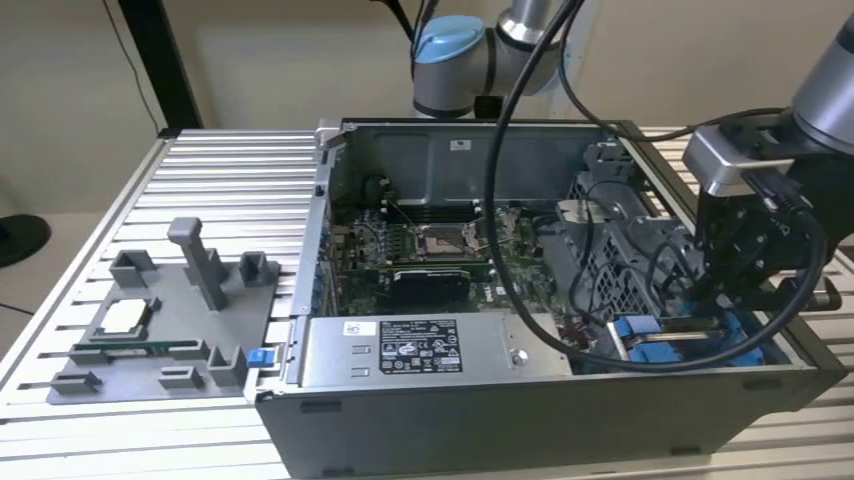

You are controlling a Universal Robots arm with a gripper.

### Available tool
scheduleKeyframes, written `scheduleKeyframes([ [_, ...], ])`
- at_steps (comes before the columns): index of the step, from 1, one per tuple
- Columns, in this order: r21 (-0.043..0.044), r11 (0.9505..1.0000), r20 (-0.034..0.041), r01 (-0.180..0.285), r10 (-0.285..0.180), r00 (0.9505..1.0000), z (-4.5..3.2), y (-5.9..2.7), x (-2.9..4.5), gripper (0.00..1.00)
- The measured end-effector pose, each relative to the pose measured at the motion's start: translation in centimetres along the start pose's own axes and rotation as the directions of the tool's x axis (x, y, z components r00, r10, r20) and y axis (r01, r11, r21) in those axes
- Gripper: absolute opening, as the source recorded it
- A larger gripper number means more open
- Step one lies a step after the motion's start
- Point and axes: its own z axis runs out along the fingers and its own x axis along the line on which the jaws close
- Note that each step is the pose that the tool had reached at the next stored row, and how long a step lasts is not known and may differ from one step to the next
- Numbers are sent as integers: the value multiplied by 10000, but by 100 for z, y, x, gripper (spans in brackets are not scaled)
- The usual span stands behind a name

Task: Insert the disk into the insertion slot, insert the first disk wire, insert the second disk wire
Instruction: 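Insert the first disk wire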

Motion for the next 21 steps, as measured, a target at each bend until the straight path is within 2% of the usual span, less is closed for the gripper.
scheduleKeyframes([
  [3, -1, 10000, 11, 0, 0, 10000, 23, -10, 5, 0],
  [8, 0, 10000, 83, -33, 33, 10000, 49, -20, 9, 0],
  [18, 32, 9978, 78, -663, 663, 9978, 84, -21, 19, 0],
  [21, 33, 9976, 82, -698, 698, 9975, 100, -20, 21, 0],
])
